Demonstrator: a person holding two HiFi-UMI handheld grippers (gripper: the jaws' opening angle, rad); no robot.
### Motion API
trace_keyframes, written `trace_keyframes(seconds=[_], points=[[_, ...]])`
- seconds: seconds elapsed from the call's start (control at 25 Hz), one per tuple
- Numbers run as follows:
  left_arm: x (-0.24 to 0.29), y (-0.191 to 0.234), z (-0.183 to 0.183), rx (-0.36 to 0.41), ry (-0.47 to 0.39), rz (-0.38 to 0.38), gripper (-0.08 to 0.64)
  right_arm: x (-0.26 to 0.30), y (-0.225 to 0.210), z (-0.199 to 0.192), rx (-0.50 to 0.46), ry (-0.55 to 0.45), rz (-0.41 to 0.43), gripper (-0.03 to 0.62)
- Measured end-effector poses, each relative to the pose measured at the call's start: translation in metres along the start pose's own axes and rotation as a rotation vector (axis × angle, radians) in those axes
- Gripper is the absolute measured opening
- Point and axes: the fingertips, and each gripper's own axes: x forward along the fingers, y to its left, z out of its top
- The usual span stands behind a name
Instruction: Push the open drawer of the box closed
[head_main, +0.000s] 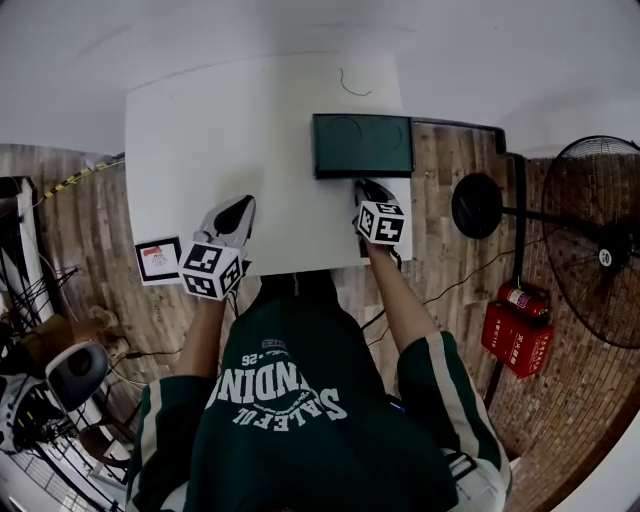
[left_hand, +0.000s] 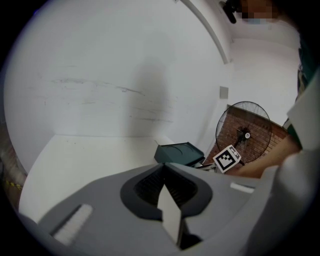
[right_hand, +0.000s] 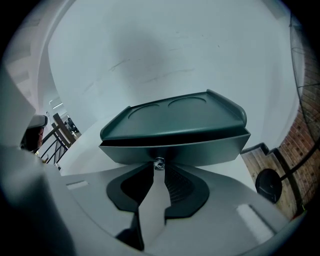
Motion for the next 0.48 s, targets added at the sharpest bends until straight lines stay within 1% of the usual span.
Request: trace_keyframes(seconds=[0.36,0.48], points=[[-0.006,0.006,-0.002,-0.012,0.000,0.020,0.052,0.009,-0.004,0.013,-0.003,-0.009,0.002,0.067],[-0.006,0.008,-0.002,-0.011,0.000,0.018,0.052,0.011,-0.002,0.012,-0.025,-0.013,-0.008,0.067]])
